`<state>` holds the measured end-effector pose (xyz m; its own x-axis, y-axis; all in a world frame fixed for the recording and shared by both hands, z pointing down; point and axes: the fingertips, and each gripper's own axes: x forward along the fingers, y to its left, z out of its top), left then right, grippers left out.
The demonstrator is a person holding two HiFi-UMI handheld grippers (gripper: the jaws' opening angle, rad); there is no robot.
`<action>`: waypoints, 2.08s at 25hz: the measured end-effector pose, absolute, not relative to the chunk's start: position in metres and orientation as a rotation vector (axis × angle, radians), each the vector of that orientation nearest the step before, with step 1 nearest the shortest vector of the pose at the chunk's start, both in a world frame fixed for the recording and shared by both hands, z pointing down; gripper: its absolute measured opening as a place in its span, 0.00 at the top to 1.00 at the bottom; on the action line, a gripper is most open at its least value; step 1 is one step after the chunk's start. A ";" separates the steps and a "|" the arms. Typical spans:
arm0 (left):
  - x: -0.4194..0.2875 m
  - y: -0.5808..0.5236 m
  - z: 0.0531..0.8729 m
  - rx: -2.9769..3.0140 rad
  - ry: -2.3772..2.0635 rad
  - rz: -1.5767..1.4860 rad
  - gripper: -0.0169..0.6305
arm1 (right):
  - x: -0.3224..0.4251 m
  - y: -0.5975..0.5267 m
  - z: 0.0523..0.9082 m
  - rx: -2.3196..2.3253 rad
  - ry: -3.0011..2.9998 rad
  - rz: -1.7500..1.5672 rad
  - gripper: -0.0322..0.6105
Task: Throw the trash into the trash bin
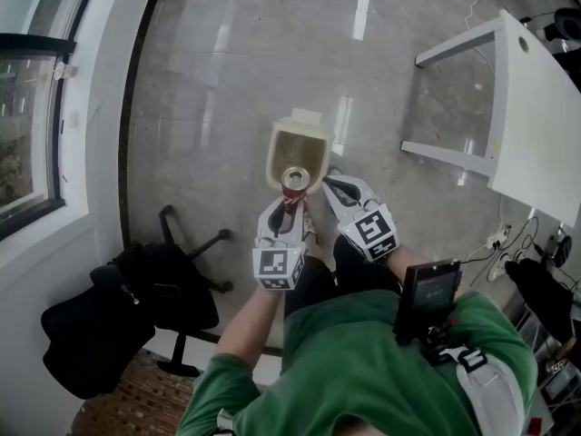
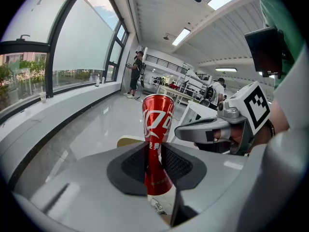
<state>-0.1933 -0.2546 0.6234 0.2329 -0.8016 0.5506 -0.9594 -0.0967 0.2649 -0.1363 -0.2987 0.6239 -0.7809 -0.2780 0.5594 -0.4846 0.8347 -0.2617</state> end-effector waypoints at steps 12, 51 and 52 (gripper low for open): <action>-0.193 -0.260 0.715 1.867 -1.574 0.434 0.84 | -0.142 -0.303 0.716 0.486 -2.408 0.541 0.95; -0.185 -0.286 0.952 1.682 -1.484 0.610 0.84 | -0.139 -0.311 0.936 0.380 -2.242 0.448 0.95; -0.184 -0.287 0.956 1.671 -1.480 0.615 0.84 | -0.139 -0.311 0.937 0.377 -2.241 0.448 0.95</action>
